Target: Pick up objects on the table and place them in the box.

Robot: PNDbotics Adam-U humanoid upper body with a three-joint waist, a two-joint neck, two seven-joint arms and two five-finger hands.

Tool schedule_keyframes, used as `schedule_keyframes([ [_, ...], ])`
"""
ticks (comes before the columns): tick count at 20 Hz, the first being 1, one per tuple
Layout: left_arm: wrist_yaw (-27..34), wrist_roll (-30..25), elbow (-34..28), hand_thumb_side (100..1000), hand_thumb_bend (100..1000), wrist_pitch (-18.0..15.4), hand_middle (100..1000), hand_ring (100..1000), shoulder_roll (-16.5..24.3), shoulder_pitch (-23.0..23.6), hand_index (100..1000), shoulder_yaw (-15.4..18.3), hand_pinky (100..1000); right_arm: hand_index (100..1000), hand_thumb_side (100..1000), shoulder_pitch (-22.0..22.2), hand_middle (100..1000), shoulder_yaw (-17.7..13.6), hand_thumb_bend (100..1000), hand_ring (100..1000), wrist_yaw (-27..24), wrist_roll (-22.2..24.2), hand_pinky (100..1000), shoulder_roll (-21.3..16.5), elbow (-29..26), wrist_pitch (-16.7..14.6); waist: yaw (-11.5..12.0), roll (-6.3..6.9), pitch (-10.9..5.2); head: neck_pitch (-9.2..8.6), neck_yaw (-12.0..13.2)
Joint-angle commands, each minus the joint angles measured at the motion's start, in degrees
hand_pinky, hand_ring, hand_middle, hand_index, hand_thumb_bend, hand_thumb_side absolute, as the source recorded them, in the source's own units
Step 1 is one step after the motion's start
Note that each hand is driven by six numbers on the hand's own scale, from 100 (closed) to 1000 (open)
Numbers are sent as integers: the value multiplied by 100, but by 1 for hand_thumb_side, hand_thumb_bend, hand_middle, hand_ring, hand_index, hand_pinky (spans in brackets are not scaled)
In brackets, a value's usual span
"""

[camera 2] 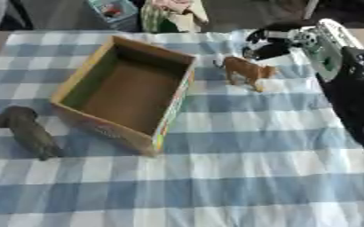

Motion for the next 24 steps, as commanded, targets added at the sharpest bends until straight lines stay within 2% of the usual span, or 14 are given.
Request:
schedule_keyframes([
  [1,6,-9,-97,1000,106,10,688,550,133,-43,803,14,519,1000,936,-145,910,-12,100,1000,36,49,897,-204,14,-72,-5,-2,-85,-19,-8],
  [10,-9,-12,-97,1000,106,23,688,550,126,-36,803,15,519,1000,996,-115,904,26,100,1000,-140,245,900,-252,5,-143,-28,-10,-74,-23,-12],
  [24,-24,-19,-97,1000,106,41,689,549,112,-42,802,16,520,1000,1000,-11,900,107,100,1000,-341,486,903,-319,-38,-195,-50,-24,-38,-45,-11],
])
